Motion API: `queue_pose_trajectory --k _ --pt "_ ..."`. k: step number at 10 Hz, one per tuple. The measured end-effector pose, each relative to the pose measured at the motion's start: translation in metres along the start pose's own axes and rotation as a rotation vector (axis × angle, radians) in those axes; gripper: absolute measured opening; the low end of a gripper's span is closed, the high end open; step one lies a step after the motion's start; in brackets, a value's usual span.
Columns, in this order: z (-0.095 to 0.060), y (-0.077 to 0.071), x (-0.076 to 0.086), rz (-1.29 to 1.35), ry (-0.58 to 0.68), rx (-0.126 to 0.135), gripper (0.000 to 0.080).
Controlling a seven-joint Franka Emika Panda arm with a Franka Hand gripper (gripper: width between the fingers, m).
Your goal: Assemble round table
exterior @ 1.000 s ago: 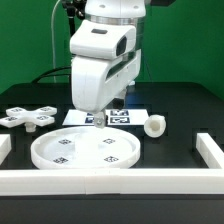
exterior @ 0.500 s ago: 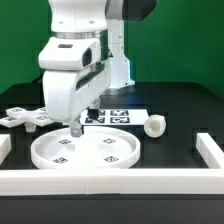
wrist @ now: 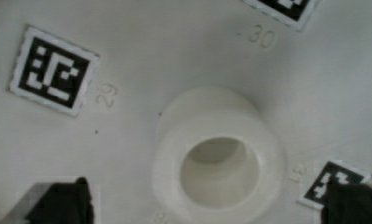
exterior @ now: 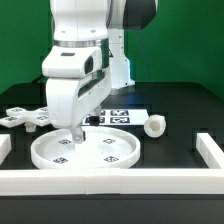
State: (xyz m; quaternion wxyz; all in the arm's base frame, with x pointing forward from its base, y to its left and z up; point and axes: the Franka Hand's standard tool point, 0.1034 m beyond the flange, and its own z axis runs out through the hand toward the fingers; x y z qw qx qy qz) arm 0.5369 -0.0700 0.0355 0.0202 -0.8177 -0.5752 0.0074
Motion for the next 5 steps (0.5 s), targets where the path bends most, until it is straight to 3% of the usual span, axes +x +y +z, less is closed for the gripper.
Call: queue_pose_trajectory --k 5 --pt "0.017 -0.002 -0.002 0.001 0.003 0.005 0.0650"
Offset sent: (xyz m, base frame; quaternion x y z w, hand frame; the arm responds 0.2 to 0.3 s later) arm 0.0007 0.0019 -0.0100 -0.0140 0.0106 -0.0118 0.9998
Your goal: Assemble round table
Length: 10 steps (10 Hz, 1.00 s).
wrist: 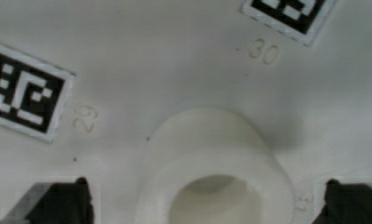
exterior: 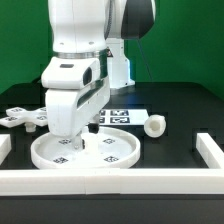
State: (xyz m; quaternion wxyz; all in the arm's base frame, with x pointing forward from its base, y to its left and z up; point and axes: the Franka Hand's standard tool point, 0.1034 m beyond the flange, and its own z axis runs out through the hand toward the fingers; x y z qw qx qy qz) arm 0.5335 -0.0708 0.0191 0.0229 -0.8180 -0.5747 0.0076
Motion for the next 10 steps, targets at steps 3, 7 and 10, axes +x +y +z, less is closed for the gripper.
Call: queue_pose_trajectory --k 3,7,10 --pt "0.0062 0.0004 -0.0011 0.003 0.000 0.007 0.0650" --pt "0.0067 -0.0002 -0.0012 0.003 0.000 0.009 0.0404" --pt "0.0067 -0.0002 -0.0012 0.003 0.000 0.009 0.0404"
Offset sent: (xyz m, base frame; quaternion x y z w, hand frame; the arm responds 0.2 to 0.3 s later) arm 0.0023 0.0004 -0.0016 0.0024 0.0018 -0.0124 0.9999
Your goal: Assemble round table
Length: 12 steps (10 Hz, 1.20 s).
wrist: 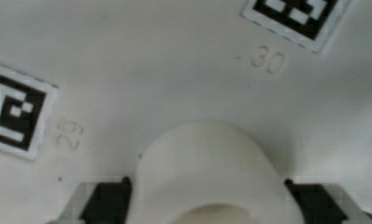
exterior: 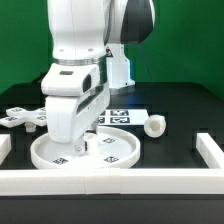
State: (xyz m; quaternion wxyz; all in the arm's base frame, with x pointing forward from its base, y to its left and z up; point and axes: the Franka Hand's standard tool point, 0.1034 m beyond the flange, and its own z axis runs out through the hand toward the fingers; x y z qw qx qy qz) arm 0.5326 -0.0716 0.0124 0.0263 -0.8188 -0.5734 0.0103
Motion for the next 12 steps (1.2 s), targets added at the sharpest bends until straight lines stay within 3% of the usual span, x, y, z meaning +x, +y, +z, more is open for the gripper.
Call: queue_pose_trajectory --k 2,12 --pt "0.000 -0.002 0.010 0.021 0.002 0.001 0.0404" --pt "0.001 -0.002 0.102 0.052 0.025 -0.019 0.0407"
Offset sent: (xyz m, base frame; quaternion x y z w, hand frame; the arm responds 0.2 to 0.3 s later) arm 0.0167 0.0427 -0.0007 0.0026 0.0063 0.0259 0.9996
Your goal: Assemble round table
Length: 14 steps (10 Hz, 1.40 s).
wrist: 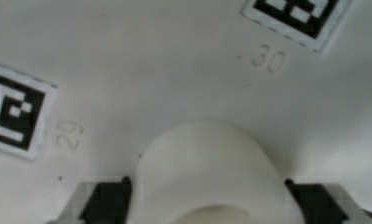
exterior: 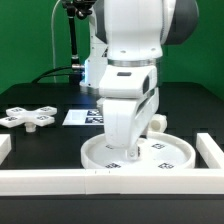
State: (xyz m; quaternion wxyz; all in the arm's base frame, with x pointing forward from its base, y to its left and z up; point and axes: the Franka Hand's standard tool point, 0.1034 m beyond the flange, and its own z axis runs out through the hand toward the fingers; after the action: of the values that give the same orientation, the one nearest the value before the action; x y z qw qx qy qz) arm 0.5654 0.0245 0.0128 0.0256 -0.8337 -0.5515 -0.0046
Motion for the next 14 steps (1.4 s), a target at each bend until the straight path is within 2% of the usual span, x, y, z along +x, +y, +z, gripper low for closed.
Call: queue_pose_trajectory --k 2,7,8,9,10,12,14 --pt "0.001 -0.004 0.013 0.014 -0.001 0.007 0.0407" --pt "0.000 -0.004 0.012 0.037 -0.020 0.021 0.0407" --pt "0.000 -0.004 0.012 0.038 -0.020 0.021 0.0558" --pt "-0.001 -0.004 0.011 0.038 -0.021 0.022 0.0621" --pt "-0.008 -0.005 0.009 0.044 -0.029 0.030 0.0621" --pt "-0.026 -0.008 0.009 0.064 -0.026 0.012 0.0648" --pt "-0.047 -0.018 0.004 0.109 -0.027 -0.004 0.0649"
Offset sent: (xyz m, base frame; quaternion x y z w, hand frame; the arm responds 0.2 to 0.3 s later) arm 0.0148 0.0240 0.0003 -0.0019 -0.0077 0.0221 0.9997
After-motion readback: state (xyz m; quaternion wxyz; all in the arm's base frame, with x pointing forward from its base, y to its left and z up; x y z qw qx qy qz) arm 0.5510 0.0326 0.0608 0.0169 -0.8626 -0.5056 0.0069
